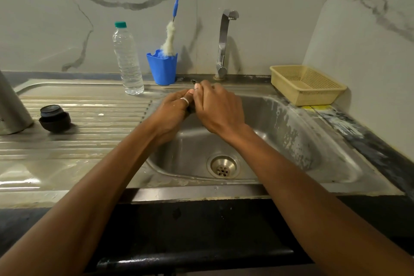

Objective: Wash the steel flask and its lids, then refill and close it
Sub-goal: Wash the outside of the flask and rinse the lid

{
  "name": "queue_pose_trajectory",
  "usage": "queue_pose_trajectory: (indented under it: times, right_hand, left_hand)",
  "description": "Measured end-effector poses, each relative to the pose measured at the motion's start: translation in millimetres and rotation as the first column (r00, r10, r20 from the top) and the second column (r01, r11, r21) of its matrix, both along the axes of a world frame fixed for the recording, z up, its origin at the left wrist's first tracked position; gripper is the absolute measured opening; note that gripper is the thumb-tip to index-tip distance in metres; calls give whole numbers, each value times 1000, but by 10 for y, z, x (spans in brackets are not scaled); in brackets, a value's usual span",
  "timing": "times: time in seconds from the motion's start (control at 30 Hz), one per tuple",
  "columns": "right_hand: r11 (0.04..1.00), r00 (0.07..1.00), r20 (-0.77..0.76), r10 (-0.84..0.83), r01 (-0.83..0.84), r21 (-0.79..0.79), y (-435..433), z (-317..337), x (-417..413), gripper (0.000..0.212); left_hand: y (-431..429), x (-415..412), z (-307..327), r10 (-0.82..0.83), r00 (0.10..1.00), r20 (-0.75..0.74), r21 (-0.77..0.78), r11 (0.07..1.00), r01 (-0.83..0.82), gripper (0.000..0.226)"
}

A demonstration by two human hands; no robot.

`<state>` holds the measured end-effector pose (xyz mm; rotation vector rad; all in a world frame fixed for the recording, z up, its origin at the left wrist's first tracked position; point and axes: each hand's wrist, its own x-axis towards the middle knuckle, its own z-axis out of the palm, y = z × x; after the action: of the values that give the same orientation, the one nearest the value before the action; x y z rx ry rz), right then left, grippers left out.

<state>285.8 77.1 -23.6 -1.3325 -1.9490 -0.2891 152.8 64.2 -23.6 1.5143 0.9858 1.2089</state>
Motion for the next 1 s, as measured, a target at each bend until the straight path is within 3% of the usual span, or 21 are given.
queue_pose_trajectory:
  times: [0.07, 0.1, 0.17, 0.2, 0.27, 0.33, 0.4, 0.5, 0.57, 0.6, 0.67, 0.73, 0.83, 0.9, 0.97, 1.0]
  right_hand:
    - [991, 986, -165, 16, -37, -126, 50, 37, -24, 43]
    - [946, 943, -333, -10, -99, -309, 59, 101, -28, 45]
    - [648, 705, -691, -161, -452, -612, 83, 206, 34, 49]
    - [505, 574, -782, -243, -614, -607, 77, 224, 104, 48]
    - [418, 458, -835, -304, -724, -549, 55, 234, 198, 46]
    - [430, 457, -841, -289, -723, -541, 66, 228, 213, 50]
    - [491, 548, -806, -226, -650, -580, 96, 218, 187, 59]
    - [733, 775, -627, -77, -382, -563, 102, 174, 120, 58]
    - [931, 940, -336, 50, -166, -325, 58, 88, 69, 51]
    - [981, 983, -154, 101, -124, -151, 41, 32, 53, 47]
    - [987, 981, 143, 132, -143, 68, 41, -55, 16, 44]
    - [973, 961, 250, 119, -164, 164, 78, -99, -23, 43]
    - [975, 981, 119, 152, -168, 144, 25, -56, -144, 39]
    - [969, 962, -209, 178, -209, -136, 14, -7, -214, 42]
    - [803, 813, -580, 58, -383, -457, 25, 71, -197, 56]
    - [731, 753, -658, -3, -448, -516, 26, 88, -181, 60]
  left_hand:
    - [-26, -28, 8, -22, 999, -30, 50, 998, 24, 35]
    - [-34, -41, 7, -25, 998, -64, 70, 997, 29, 35]
    - [-48, -79, -1, -33, 994, -107, 89, 995, 42, 35]
    - [-54, -87, -3, -44, 991, -126, 94, 994, 56, 35]
    - [-56, -86, 10, -39, 981, -189, 113, 992, 62, 35]
    - [-43, -66, 16, 2, 977, -214, 112, 993, 23, 35]
    - [-8, -33, 21, 31, 990, -141, 46, 999, -25, 33]
    - [8, 20, 62, 13, 995, 95, -105, 994, -3, 35]
    - [-22, 47, 116, 6, 985, 175, -174, 984, 25, 57]
    - [-22, 46, 134, 22, 979, 203, -219, 975, 23, 70]
    - [0, 20, 152, 92, 960, 264, -316, 949, -4, 83]
    - [6, -4, 169, 151, 930, 336, -335, 942, -31, 77]
    - [43, -3, 158, 199, 906, 374, -261, 960, -103, 68]
    - [41, 12, 142, 205, 915, 347, -195, 970, -144, 75]
    - [59, 13, 97, 180, 936, 303, -148, 979, -140, 81]
    - [57, 19, 75, 163, 947, 277, -127, 983, -132, 81]
